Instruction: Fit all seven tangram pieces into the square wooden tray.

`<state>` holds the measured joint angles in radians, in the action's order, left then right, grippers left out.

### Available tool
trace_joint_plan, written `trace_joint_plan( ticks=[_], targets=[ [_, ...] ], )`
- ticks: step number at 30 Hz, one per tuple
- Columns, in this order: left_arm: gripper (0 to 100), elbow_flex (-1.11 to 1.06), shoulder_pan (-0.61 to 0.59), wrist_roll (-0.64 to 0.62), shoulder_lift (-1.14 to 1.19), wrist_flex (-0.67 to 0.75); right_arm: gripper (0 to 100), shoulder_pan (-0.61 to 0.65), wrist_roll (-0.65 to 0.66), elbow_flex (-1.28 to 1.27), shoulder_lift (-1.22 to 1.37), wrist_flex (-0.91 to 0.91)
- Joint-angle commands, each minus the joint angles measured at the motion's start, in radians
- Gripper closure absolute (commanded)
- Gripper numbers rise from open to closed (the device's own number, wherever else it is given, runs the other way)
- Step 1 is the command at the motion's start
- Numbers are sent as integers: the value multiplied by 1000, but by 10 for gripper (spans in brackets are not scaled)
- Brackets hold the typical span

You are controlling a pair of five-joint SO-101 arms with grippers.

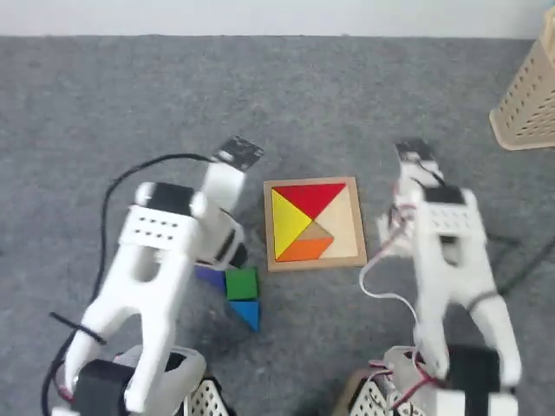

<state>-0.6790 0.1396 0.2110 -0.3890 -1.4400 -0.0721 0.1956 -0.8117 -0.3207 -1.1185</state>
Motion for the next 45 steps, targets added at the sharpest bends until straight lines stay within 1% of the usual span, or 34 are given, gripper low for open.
trace_joint_plan(
  ticks=[1, 3, 7, 17, 20, 22, 25, 31, 34, 37, 40, 45],
  targets=[
    [782, -33, 83, -89, -32, 60, 993, -127, 163, -195, -136, 134],
    [782, -48, 86, -132, -25, 86, 992, -170, 215, -284, -177, 191],
    [782, -90, 86, -133, -23, 109, 992, -197, 259, -402, -231, 260],
    [784, -151, 92, -137, -21, 49, 991, -193, 256, -411, -255, 265],
    [781, -157, 72, -137, -21, 35, 991, -193, 256, -411, -255, 265],
    [753, -156, 38, -138, -21, 37, 991, -193, 255, -411, -255, 265],
    [674, -157, 3, -138, -21, 41, 991, -193, 224, -411, -255, 266],
    [663, -157, 21, -144, -21, 48, 991, -193, 215, -411, -255, 266],
    [663, -163, 52, -178, -21, 78, 991, -193, 215, -411, -255, 266],
    [663, -157, 81, -178, -21, 86, 991, -194, 215, -411, -255, 266],
    [663, -182, 107, -181, -6, 127, 991, -194, 215, -411, -255, 266],
    [679, -185, 107, -176, 173, 210, 991, -194, 215, -411, -255, 266]
  ],
)
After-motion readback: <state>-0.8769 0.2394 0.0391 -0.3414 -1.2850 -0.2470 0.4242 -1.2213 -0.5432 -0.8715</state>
